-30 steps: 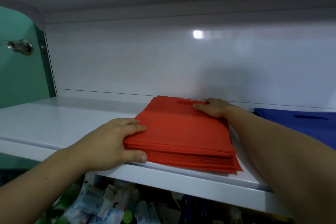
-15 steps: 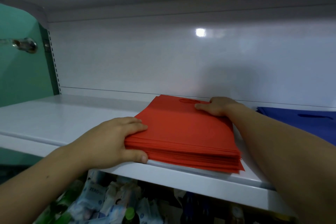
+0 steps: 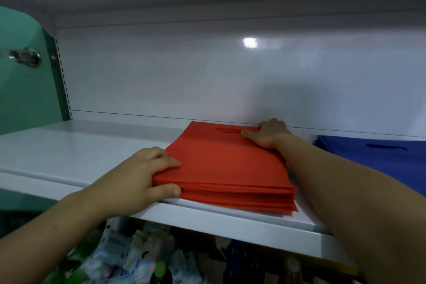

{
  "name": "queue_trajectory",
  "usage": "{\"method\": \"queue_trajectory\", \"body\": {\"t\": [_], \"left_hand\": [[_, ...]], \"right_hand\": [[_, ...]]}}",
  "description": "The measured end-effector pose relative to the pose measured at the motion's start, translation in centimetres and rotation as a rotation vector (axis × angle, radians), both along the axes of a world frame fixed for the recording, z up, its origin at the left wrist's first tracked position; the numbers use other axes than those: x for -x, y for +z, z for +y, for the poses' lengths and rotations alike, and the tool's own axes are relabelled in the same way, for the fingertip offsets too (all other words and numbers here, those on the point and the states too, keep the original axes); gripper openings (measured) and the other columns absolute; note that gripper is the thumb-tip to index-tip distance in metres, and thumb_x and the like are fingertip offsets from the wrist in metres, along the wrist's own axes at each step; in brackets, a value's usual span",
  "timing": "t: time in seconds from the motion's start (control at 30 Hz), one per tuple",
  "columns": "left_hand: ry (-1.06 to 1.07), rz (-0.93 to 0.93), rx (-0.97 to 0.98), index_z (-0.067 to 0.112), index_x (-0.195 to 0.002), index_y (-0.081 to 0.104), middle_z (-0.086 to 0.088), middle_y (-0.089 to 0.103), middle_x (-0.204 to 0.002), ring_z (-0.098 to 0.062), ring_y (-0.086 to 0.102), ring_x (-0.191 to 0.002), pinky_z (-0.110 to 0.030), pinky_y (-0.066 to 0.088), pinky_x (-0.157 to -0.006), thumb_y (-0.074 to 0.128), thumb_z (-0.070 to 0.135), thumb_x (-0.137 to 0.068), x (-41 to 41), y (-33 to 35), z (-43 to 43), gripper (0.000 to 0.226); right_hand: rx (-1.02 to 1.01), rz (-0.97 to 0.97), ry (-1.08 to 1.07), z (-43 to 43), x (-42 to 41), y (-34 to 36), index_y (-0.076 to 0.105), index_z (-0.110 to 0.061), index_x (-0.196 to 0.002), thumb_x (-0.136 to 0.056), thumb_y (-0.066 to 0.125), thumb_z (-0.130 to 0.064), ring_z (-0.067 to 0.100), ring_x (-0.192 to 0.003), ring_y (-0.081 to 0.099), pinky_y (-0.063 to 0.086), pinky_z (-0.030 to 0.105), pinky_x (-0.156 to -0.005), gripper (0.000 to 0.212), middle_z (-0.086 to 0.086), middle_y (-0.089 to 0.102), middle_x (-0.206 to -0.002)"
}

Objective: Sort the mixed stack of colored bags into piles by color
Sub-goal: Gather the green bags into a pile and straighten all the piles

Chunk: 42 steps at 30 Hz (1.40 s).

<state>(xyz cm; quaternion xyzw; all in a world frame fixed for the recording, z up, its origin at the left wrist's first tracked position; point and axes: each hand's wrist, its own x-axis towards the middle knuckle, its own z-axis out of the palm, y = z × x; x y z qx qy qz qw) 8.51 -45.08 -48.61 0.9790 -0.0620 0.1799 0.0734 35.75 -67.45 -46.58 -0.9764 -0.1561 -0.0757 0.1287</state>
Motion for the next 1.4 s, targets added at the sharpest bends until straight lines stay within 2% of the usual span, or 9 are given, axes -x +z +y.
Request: {"method": "queue_trajectory", "body": {"t": [0.2,0.3,0.4,0.5,0.77,0.97,1.13,1.27,1.4], "left_hand": [[-0.073,0.088,0.075,0.049,-0.132,0.034,0.034,0.027,-0.129,0.017,0.028,-0.118,-0.007,0.022,-0.101,0.017,0.102,-0.047,0.6,1.0,0.2,0.101],[-0.102,-0.018,0.318,0.052,-0.111,0.045,0.032,0.042,-0.12,0.028,0.035,-0.109,0.001,0.025,-0.095,0.024,0.096,-0.058,-0.4,2.1,1.0,0.072],[-0.042,0.002,0.392,0.043,-0.105,0.056,0.023,0.055,-0.114,0.014,0.048,-0.109,-0.01,0.03,-0.094,0.048,0.067,-0.082,-4.0,2.8,2.3,0.034],[0.02,0.082,0.273,0.029,-0.127,0.055,0.007,0.051,-0.137,-0.01,0.044,-0.128,-0.018,0.028,-0.099,0.055,0.05,-0.089,-8.9,3.5,3.2,0.044],[0.016,0.213,0.086,0.025,-0.149,0.026,-0.002,0.017,-0.158,-0.018,0.017,-0.144,-0.029,0.013,-0.115,0.043,0.057,-0.092,-18.3,4.4,3.2,0.067],[-0.054,0.293,0.118,0.018,-0.146,0.033,-0.003,0.035,-0.151,-0.019,0.035,-0.136,-0.026,0.025,-0.109,0.049,0.049,-0.093,-20.8,2.7,3.4,0.064],[-0.06,0.29,0.131,0.02,-0.142,0.039,-0.003,0.042,-0.145,-0.02,0.043,-0.129,-0.031,0.033,-0.107,0.055,0.055,-0.086,-21.3,2.6,3.8,0.068],[-0.051,0.285,0.102,0.019,-0.14,0.04,-0.004,0.044,-0.142,-0.021,0.045,-0.126,-0.03,0.036,-0.104,0.054,0.057,-0.086,-21.4,2.5,3.7,0.068],[-0.017,0.333,0.07,0.02,-0.137,0.042,-0.005,0.047,-0.138,-0.021,0.048,-0.122,-0.033,0.038,-0.103,0.053,0.06,-0.085,-21.6,3.4,3.7,0.066]], "right_hand": [[-0.033,0.009,0.008,-0.4,-0.1,-0.2,0.04,-0.017,-0.144,-0.081,0.04,-0.076,0.034,-0.129,0.042,0.038,0.039,-0.106,0.086,0.015,0.04,-0.145],[0.014,-0.013,0.016,-0.2,-0.2,0.6,0.035,-0.018,-0.146,-0.081,0.038,-0.078,0.035,-0.134,0.038,0.034,0.039,-0.11,0.089,0.015,0.037,-0.149],[0.056,-0.016,0.024,-0.1,1.5,2.0,0.029,-0.022,-0.149,-0.08,0.04,-0.079,0.034,-0.138,0.032,0.029,0.039,-0.113,0.091,0.013,0.029,-0.153],[0.078,0.043,0.064,-0.3,4.3,3.4,0.035,-0.02,-0.146,-0.082,0.043,-0.076,0.03,-0.135,0.038,0.033,0.036,-0.109,0.085,0.01,0.036,-0.15],[0.005,0.087,0.116,-2.5,13.1,1.1,0.05,-0.031,-0.134,-0.081,0.048,-0.072,0.021,-0.128,0.044,0.034,0.034,-0.108,0.067,0.002,0.046,-0.136],[-0.064,0.081,0.085,-2.6,14.2,-0.3,0.05,-0.033,-0.134,-0.084,0.049,-0.068,0.019,-0.123,0.045,0.031,0.027,-0.104,0.061,0.001,0.046,-0.13],[-0.055,-0.102,0.095,-2.6,16.3,0.7,0.064,-0.032,-0.115,-0.084,0.052,-0.063,0.015,-0.113,0.052,0.037,0.025,-0.097,0.045,-0.002,0.058,-0.116],[-0.215,0.199,0.169,-3.3,20.4,1.9,0.064,-0.038,-0.113,-0.062,0.038,-0.083,0.003,-0.113,0.053,0.037,0.026,-0.102,0.073,-0.019,0.059,-0.12],[-0.14,0.132,0.205,-3.1,22.0,-0.3,0.051,-0.041,-0.13,-0.05,0.048,-0.091,-0.002,-0.118,0.043,0.033,0.023,-0.105,0.094,-0.022,0.045,-0.129]]}}
